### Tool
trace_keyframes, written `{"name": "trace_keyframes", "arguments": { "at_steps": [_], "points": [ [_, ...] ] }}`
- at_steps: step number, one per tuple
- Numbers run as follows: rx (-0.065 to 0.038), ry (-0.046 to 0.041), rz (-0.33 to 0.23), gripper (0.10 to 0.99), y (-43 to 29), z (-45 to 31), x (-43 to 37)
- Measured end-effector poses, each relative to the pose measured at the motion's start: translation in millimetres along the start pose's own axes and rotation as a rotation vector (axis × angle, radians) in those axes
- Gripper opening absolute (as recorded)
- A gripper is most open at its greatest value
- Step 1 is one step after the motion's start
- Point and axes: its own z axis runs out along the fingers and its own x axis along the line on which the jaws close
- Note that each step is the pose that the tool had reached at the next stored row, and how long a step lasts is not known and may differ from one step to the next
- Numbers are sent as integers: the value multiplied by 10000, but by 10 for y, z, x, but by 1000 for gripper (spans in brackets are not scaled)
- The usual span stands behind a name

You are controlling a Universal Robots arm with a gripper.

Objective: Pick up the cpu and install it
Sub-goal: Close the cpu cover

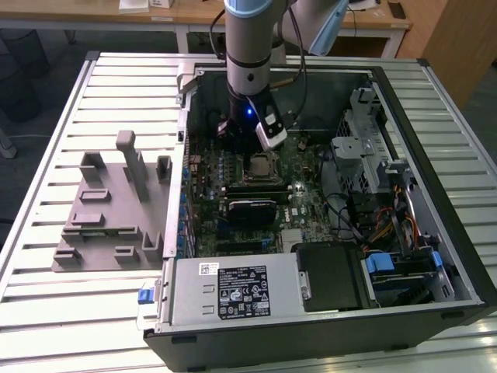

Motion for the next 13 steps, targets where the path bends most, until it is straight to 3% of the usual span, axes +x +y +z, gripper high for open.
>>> {"name": "trace_keyframes", "arguments": {
  "at_steps": [13],
  "points": [
    [-7,-4,-4,106,0,6,-81]
  ]
}}
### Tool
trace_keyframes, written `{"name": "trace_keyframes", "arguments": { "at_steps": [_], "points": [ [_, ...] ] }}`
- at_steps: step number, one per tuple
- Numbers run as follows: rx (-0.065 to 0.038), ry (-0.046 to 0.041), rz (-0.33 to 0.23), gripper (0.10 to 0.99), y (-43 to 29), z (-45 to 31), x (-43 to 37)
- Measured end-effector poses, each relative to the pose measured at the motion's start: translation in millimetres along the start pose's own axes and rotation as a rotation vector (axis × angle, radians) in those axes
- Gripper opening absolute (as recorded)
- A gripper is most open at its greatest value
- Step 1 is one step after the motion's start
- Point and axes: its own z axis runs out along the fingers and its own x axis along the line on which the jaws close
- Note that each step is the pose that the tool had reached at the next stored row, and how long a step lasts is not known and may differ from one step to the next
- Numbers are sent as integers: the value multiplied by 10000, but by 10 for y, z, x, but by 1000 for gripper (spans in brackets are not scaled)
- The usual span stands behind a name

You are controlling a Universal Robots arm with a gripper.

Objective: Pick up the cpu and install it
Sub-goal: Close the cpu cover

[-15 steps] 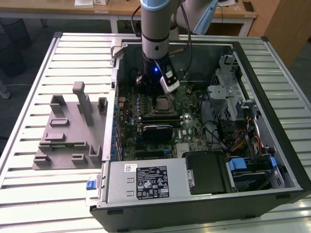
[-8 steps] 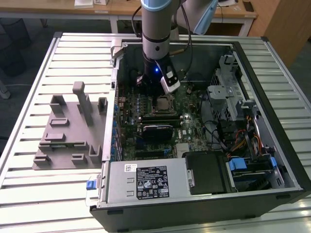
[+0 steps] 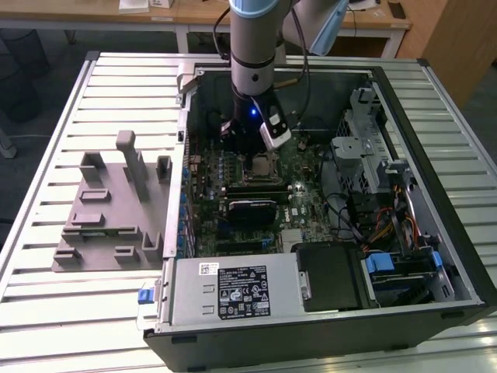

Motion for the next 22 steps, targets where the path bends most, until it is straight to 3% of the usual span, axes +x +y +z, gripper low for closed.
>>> {"name": "trace_keyframes", "arguments": {
  "at_steps": [7,16,22],
  "points": [
    [3,-1,-2,106,0,-20,-10],
    [4,-14,-3,106,5,-193,-14],
    [4,-14,-1,106,5,-194,-40]
  ]
}}
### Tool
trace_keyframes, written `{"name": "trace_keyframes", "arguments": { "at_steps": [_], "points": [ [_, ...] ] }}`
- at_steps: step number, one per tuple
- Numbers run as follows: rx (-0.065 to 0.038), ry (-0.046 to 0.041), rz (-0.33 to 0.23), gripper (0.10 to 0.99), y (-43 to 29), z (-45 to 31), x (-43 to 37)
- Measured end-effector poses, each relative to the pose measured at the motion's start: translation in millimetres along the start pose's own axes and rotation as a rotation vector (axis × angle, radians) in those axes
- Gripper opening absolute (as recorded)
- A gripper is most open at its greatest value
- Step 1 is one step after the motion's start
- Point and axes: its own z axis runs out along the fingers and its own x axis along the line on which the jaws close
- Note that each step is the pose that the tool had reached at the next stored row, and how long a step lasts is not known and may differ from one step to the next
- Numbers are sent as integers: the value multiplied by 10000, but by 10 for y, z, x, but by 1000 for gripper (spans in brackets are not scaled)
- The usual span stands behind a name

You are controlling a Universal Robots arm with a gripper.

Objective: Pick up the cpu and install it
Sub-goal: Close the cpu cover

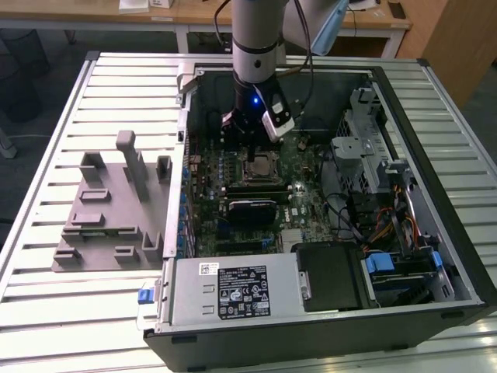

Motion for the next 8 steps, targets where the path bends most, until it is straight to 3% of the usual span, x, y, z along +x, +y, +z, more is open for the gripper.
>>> {"name": "trace_keyframes", "arguments": {
  "at_steps": [6,8],
  "points": [
    [1,62,1,106,-2,6,-189],
    [1,82,1,106,-3,6,-213]
  ]
}}
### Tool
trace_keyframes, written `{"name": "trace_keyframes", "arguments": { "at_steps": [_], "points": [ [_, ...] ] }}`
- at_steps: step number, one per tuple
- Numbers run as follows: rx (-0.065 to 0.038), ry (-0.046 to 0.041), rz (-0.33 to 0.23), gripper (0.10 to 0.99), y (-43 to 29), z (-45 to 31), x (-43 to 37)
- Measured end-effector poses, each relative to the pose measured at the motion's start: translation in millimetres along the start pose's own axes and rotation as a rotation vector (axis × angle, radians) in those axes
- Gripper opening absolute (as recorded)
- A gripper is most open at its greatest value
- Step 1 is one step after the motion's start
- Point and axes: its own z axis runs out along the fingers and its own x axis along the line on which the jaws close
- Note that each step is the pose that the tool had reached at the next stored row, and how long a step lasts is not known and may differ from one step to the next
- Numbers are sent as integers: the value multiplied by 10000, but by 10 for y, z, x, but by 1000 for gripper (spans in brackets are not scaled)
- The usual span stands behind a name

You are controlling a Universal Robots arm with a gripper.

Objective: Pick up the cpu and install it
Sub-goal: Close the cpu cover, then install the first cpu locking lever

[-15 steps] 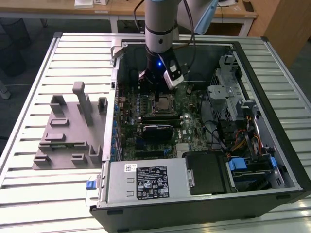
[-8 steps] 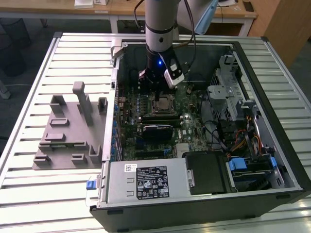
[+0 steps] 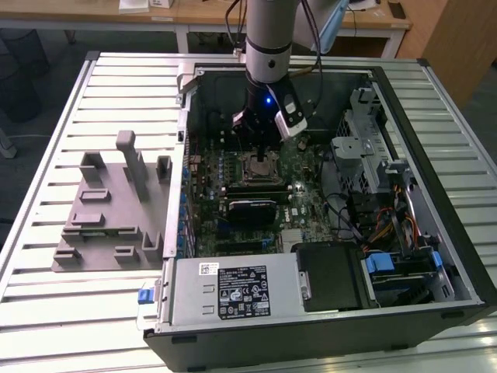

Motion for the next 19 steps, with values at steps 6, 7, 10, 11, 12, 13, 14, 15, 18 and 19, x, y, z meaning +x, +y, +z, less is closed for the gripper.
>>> {"name": "trace_keyframes", "arguments": {
  "at_steps": [6,7,10,11,12,13,14,15,18,19],
  "points": [
    [-3,8,1,106,4,-115,-4],
    [-2,8,1,106,5,-141,-5],
    [-2,8,1,106,6,-193,-6],
    [-2,8,1,106,6,-196,-6],
    [-4,7,1,106,6,-195,-6],
    [-5,6,1,106,7,-196,-6],
    [-3,8,1,106,6,-203,-6],
    [-2,8,1,106,6,-210,-6],
    [-3,8,1,106,7,-211,-6],
    [-2,8,1,106,7,-212,-6]
  ]
}}
